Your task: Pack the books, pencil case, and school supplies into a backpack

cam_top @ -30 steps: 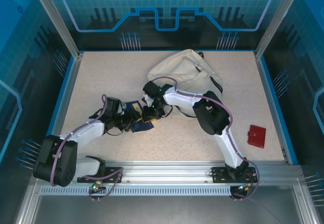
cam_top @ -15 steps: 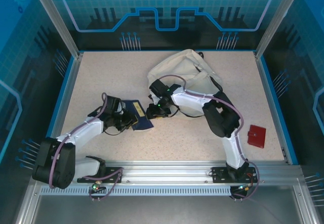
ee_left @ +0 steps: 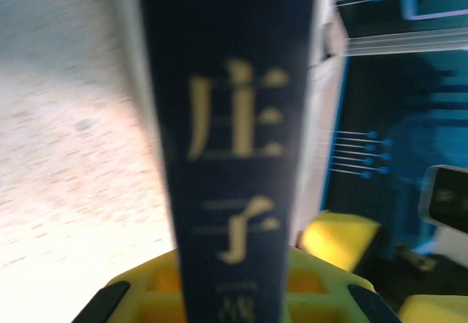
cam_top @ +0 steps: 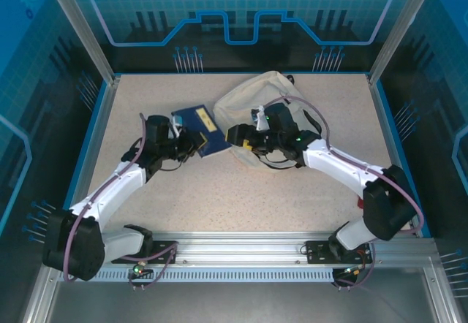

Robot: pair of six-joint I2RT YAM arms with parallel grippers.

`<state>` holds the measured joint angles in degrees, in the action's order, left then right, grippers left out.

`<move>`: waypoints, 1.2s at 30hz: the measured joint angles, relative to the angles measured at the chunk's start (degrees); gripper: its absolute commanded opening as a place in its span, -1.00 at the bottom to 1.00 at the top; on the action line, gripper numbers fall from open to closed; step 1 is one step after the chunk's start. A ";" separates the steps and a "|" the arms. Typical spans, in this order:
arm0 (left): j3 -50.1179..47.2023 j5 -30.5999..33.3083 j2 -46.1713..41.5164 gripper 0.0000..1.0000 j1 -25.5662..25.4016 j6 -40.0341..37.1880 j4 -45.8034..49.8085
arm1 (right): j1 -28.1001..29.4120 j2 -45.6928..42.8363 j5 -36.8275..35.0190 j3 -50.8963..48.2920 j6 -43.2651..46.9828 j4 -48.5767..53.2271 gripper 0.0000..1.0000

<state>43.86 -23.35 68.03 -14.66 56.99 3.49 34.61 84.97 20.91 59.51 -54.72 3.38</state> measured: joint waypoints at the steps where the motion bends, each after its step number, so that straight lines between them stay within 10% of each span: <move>1: 1.09 0.11 0.09 -0.97 -0.76 0.79 -1.51 | -0.50 -1.03 0.33 -1.25 -1.90 -1.79 0.72; 15: 8.46 7.28 6.58 -0.95 -9.66 11.65 -19.17 | -4.28 -4.83 -1.92 -13.05 -27.41 -32.54 0.50; 36: 8.46 9.62 9.94 -0.94 -11.61 18.16 -24.85 | -4.24 2.75 -4.17 -14.38 -39.08 -51.95 -0.21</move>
<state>52.31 -13.74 77.97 -26.26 75.16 -21.37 30.37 87.72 16.73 45.12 -93.80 -48.58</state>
